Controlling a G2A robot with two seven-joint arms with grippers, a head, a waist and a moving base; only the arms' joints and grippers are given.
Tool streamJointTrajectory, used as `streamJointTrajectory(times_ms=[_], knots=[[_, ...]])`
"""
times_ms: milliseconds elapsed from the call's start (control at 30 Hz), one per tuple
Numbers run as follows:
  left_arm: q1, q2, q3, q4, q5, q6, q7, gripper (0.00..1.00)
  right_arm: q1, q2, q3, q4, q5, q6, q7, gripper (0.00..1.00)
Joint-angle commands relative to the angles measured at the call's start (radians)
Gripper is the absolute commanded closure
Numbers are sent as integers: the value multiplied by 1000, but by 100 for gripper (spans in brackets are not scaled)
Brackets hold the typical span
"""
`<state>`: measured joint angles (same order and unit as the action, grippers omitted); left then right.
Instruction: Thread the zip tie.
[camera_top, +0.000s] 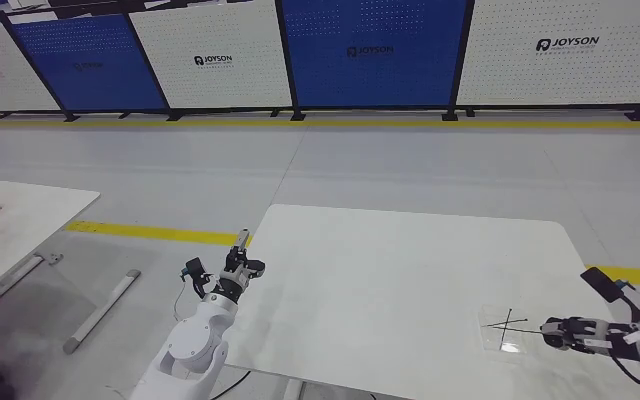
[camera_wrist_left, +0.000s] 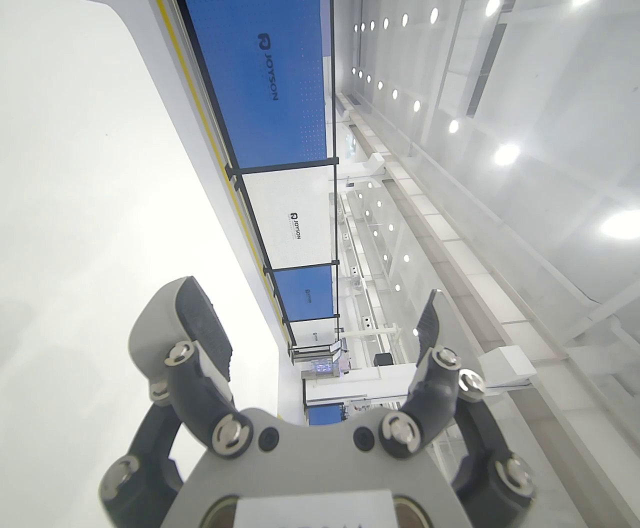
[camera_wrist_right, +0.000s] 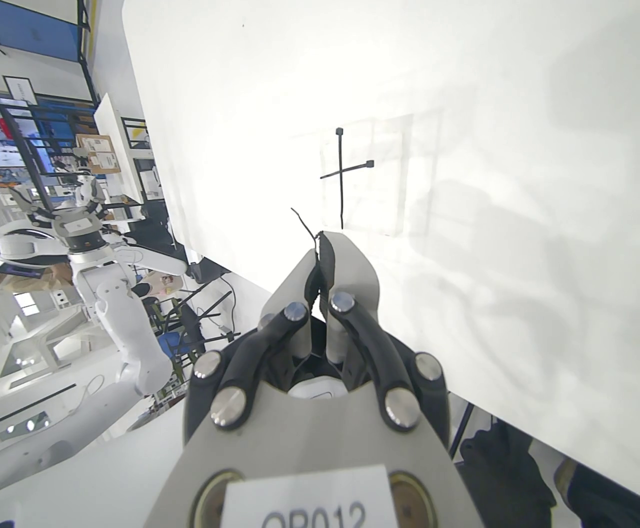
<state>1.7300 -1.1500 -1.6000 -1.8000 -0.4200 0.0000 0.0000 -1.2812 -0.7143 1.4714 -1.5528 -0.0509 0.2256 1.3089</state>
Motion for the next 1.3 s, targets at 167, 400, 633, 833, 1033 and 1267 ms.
streamJointTrajectory(times_ms=[167, 400, 633, 833, 1033, 1267], knots=[[0, 0, 0, 0, 0, 0, 0, 0, -9, -2, 12, -4, 32, -24, -39, 100], [0, 0, 0, 0, 0, 0, 0, 0, -69, -3, 81, -106, 179, -199, -68, 100], [0, 0, 0, 0, 0, 0, 0, 0, -61, -14, 26, -178, 224, -314, -100, 100], [0, 0, 0, 0, 0, 0, 0, 0, -61, -14, 26, -178, 224, -314, -100, 100], [0, 0, 0, 0, 0, 0, 0, 0, -61, -14, 26, -178, 224, -314, -100, 100], [0, 0, 0, 0, 0, 0, 0, 0, -61, -14, 26, -178, 224, -314, -100, 100]])
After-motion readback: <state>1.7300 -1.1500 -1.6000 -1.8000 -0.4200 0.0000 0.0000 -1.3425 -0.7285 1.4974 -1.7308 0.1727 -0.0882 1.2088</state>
